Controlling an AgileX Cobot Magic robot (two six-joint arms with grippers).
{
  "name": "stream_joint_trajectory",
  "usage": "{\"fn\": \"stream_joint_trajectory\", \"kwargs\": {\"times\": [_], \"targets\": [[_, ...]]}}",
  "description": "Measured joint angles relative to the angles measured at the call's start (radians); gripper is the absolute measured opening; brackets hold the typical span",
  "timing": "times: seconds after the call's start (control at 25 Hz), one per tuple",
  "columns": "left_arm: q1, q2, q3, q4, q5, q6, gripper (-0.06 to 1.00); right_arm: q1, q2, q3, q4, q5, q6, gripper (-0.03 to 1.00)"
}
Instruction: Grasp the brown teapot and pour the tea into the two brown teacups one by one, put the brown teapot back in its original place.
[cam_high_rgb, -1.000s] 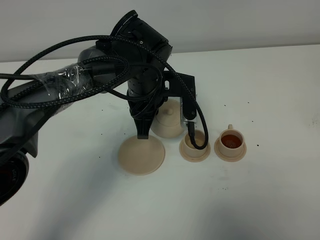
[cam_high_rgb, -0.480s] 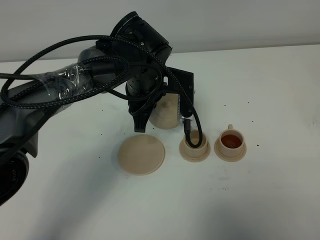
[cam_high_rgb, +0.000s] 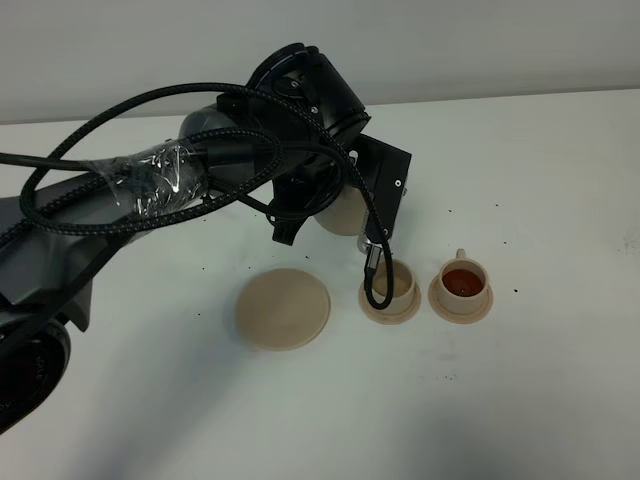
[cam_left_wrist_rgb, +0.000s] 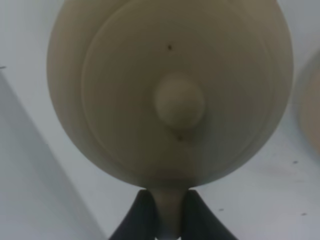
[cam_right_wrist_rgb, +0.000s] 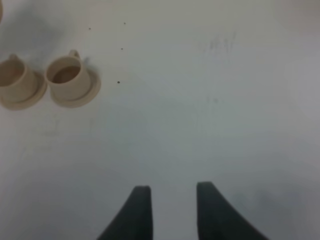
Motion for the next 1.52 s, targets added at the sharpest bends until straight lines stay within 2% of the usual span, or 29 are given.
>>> {"fn": "stream_joint_trajectory", "kwargs": {"times": [0.2, 0.44, 1.28, 1.52], "targets": [[-0.023, 0.0, 0.0, 0.057, -0.017, 0.038, 0.13, 0.0, 0.0, 0.0, 0.0, 0.0, 0.0, 0.24], [-0.036, 0.002, 0.0, 0.062, -0.022, 0.131, 0.13, 0.0, 0.0, 0.0, 0.0, 0.0, 0.0, 0.24], [-0.057, 0.028, 0.0, 0.09, 0.012, 0.301, 0.13, 0.0, 0.0, 0.0, 0.0, 0.0, 0.0, 0.24], [-0.058, 0.03, 0.0, 0.109, 0.014, 0.323, 0.13, 0.0, 0.0, 0.0, 0.0, 0.0, 0.0, 0.24]]}}
